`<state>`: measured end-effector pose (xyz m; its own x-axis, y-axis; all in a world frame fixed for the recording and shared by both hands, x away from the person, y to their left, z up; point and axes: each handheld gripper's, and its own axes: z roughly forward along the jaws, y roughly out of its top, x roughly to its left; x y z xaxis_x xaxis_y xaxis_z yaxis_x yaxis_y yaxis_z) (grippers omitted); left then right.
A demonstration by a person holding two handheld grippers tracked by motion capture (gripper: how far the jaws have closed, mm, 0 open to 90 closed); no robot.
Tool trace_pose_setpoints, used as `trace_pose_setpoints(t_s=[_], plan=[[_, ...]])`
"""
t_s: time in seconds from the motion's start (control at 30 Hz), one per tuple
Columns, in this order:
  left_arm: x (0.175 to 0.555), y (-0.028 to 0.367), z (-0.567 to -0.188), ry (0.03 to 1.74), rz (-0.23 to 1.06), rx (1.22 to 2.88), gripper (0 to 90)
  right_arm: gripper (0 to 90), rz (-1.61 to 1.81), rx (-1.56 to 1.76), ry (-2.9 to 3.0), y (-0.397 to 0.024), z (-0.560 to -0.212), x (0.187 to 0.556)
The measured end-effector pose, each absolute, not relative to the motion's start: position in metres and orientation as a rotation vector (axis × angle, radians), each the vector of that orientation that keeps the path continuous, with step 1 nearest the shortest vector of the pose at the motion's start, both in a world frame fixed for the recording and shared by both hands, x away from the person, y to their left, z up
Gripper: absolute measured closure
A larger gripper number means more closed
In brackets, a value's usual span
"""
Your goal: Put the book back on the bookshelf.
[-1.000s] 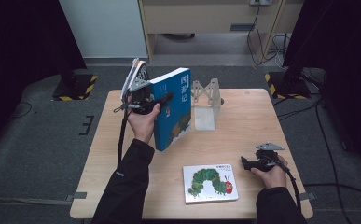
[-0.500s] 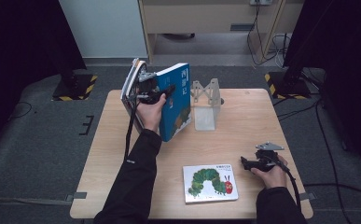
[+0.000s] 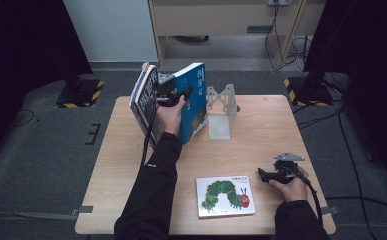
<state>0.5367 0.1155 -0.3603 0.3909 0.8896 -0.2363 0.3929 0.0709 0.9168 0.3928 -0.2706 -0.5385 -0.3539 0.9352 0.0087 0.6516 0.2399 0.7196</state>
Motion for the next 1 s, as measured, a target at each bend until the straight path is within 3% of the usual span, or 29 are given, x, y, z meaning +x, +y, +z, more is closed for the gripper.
trace_pose_setpoints(t_s=[0.47,1.0], plan=[[0.537,0.106,-0.380,1.195,0.562,1.562,60.9,9.3,0.896,1.449,2.096,-0.271,-0.539,0.393],[0.506,0.114,-0.390,1.203,0.596,1.583,58.6,9.0,0.892,1.445,2.094,-0.270,-0.539,0.392]])
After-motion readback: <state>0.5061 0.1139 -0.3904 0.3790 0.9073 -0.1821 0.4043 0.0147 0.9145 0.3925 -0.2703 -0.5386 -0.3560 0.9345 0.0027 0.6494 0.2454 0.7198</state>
